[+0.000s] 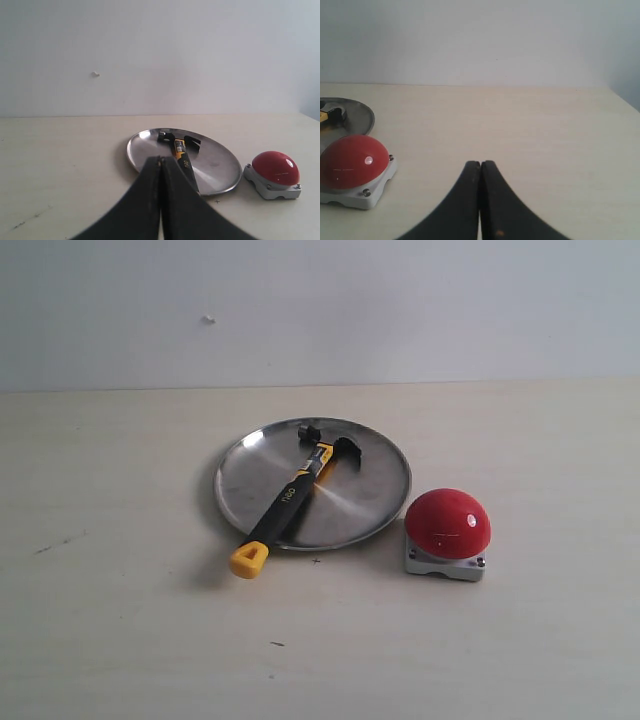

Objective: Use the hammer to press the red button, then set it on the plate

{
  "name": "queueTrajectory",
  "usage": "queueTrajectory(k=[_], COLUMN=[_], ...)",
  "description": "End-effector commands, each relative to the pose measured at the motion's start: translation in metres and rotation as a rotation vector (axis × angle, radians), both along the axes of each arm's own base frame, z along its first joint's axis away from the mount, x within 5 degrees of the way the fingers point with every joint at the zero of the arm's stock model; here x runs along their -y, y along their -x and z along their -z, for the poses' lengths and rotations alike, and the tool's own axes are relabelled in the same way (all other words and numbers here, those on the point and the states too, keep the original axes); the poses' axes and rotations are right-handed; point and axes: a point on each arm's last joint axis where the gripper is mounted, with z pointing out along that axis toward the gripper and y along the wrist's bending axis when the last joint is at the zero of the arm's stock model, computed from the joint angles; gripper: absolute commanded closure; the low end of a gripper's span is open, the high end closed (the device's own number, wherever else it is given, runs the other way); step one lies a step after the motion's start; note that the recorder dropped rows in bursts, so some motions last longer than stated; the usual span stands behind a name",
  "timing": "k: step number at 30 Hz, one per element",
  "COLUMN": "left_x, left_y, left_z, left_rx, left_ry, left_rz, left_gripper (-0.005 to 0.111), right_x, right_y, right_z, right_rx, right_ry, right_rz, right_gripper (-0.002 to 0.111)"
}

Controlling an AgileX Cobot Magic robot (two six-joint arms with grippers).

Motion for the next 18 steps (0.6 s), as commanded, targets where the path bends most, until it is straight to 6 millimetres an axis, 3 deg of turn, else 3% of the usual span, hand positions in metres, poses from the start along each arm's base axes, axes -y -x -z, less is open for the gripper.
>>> queueTrajectory(k=[1,18], left_x=[-0.0002,-0.0004], left_y=[0.0004,0.0003], left_z=[0.0005,0.0005], left_rx=[0.003,0.026], left_ry=[0.006,-0.042], left_rz=[-0.001,-0.002], left_gripper=[0.107,0.107], right_x=[0.0001,0.0001], right_y=[0.0,0.0], right_z=[-0.0003,-0.0003], right_rx=[0.016,0.016], right_ry=[0.009,0.009], right_rz=[0.001,0.001], right_gripper=[0.108,0.108])
